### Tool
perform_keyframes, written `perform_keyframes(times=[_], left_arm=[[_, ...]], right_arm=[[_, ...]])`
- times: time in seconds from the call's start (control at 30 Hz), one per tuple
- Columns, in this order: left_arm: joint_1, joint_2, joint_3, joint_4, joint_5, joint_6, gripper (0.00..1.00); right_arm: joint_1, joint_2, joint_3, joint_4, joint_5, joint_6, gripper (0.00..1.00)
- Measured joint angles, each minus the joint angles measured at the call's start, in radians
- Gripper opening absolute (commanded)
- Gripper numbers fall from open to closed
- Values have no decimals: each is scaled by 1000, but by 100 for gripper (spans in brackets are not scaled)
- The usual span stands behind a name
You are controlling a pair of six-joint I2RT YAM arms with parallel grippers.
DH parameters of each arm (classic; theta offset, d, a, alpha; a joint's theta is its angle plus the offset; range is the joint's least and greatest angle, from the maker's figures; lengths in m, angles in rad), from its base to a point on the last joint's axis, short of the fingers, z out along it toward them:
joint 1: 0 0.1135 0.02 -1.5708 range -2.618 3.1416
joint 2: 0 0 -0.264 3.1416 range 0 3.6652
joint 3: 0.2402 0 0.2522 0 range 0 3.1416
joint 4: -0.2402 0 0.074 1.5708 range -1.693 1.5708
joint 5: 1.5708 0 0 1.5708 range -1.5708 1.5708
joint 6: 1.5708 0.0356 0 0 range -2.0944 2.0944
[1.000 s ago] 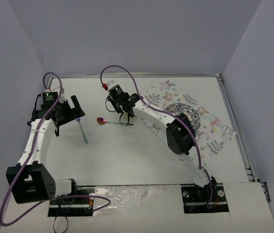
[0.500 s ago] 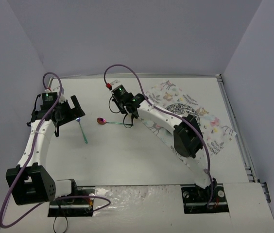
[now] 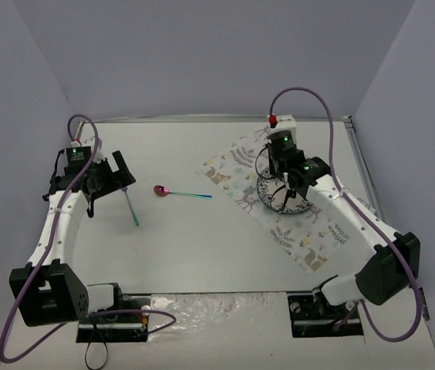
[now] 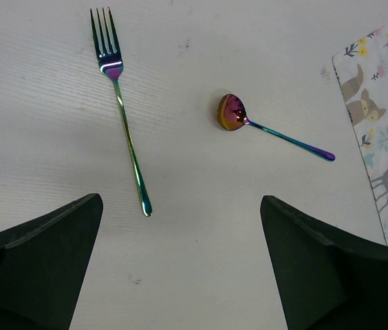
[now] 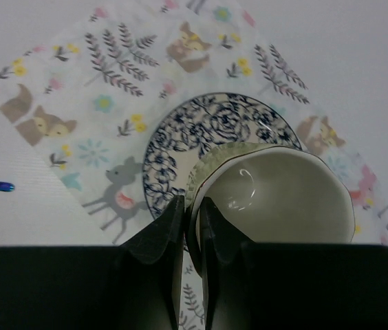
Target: Set the dinner table for one person
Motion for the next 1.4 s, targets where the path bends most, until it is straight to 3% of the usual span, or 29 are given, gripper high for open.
perform_keyframes(times=[0.27, 0.4, 0.57, 0.97, 1.4], left_arm=[[-1, 0, -5, 8, 8, -1, 97], [-5, 0, -14, 9, 8, 0, 97], [-18, 0, -14, 10, 0, 0, 97], [-53, 0, -14, 10, -29, 3, 97], [-74, 1, -15, 13, -61, 10, 97]], right_arm=[[-296, -269, -276, -28, -19, 17, 0], [-461, -314, -322, -27, -38, -9, 0], [-569, -317, -341, -24, -94, -41, 0], [-711, -223, -354, 53, -265, -165, 0], [-804, -174, -386, 155, -347, -250, 0]])
